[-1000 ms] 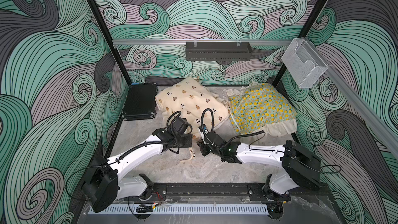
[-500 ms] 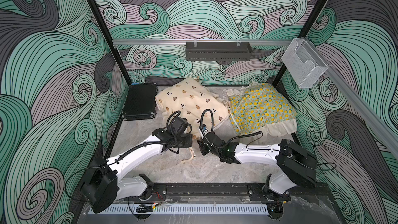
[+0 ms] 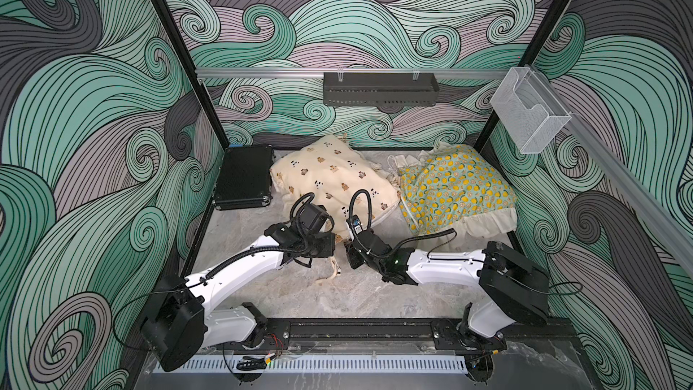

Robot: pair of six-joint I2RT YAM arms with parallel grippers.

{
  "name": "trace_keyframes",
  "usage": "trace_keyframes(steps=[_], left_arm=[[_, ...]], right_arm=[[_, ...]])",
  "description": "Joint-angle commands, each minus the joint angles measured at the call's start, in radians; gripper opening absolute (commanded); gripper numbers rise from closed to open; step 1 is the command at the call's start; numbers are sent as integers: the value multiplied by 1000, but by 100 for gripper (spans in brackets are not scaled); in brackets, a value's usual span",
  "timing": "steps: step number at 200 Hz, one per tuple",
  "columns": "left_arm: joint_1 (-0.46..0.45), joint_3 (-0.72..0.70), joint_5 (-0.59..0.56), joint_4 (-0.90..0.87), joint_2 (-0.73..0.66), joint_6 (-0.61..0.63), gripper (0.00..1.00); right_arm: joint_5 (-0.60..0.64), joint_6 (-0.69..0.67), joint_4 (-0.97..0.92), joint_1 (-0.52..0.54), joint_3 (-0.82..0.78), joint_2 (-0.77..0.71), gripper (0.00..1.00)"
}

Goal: Zip up pillowcases
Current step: Zip the zipper on the pillowcase.

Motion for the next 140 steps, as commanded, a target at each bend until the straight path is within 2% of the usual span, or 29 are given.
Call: trace_keyframes(steps=[1, 140], left_arm=[[4, 5, 17, 1, -19, 16, 0], [9, -24, -36, -5, -55, -6, 0]], right_arm=[[25, -17, 26, -1, -7, -2, 24], [28, -26, -15, 0, -11, -47, 1]])
